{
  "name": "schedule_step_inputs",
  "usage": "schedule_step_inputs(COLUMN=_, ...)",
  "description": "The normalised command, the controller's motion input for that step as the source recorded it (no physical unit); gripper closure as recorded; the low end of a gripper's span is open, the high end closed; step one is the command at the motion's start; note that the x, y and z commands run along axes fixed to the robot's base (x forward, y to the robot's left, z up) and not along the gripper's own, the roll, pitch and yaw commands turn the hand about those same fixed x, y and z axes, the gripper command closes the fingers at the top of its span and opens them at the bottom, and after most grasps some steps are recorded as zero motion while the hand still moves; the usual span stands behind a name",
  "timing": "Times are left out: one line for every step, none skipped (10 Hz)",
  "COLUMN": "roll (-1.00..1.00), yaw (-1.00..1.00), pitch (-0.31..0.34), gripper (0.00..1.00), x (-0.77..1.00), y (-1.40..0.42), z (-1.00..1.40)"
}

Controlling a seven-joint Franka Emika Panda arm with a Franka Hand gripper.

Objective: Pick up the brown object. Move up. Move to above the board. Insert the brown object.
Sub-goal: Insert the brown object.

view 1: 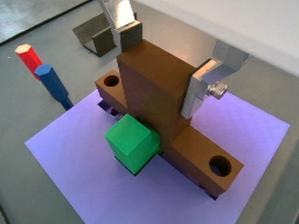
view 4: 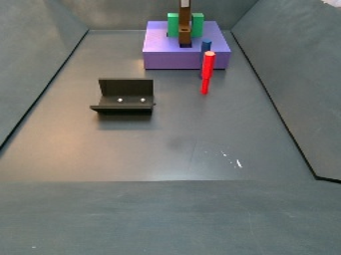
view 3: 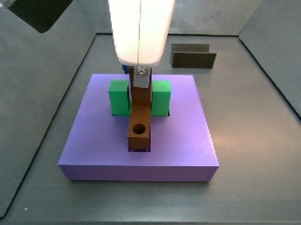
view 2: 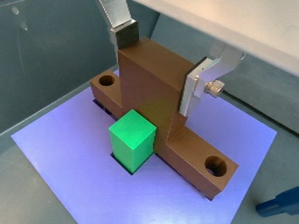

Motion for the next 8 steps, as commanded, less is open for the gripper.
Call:
schedule_step_inputs(roll=0.02, yaw=-0.06, pitch=0.141, gripper=1.00, x=0.00, y=0.00, z=-0.30)
schedule_step_inputs(roll=0.00, yaw=-0.07, pitch=0.149, gripper=1.00, x=0.00, y=0.03, z=-0.35)
schedule_step_inputs(roll=0.00, yaw=-0.07, pitch=0.116, gripper=1.00, x=0.07, y=0.01, z=-0.25)
schedule_step_inputs(roll=0.00, yaw=-0.06, pitch=0.084, gripper=1.00, x=0.09, y=0.00, z=-0.21)
schedule_step_inputs(roll=0.00, yaw=-0.05, pitch=0.060, gripper=1.00, x=0.09, y=0.00, z=-0.19)
schedule_step_inputs(roll=0.00, yaw=-0.02, pitch=0.054, gripper=1.00, x=0.26, y=0.03, z=-0.12)
schedule_step_inputs(roll=-0.01, yaw=-0.02, pitch=0.027, gripper=1.00, x=0.29, y=0.09, z=-0.07)
schedule_step_inputs(roll=0.00, yaw=-0.01, pitch=0.000, gripper=1.00, x=0.19, y=0.11, z=-0.01)
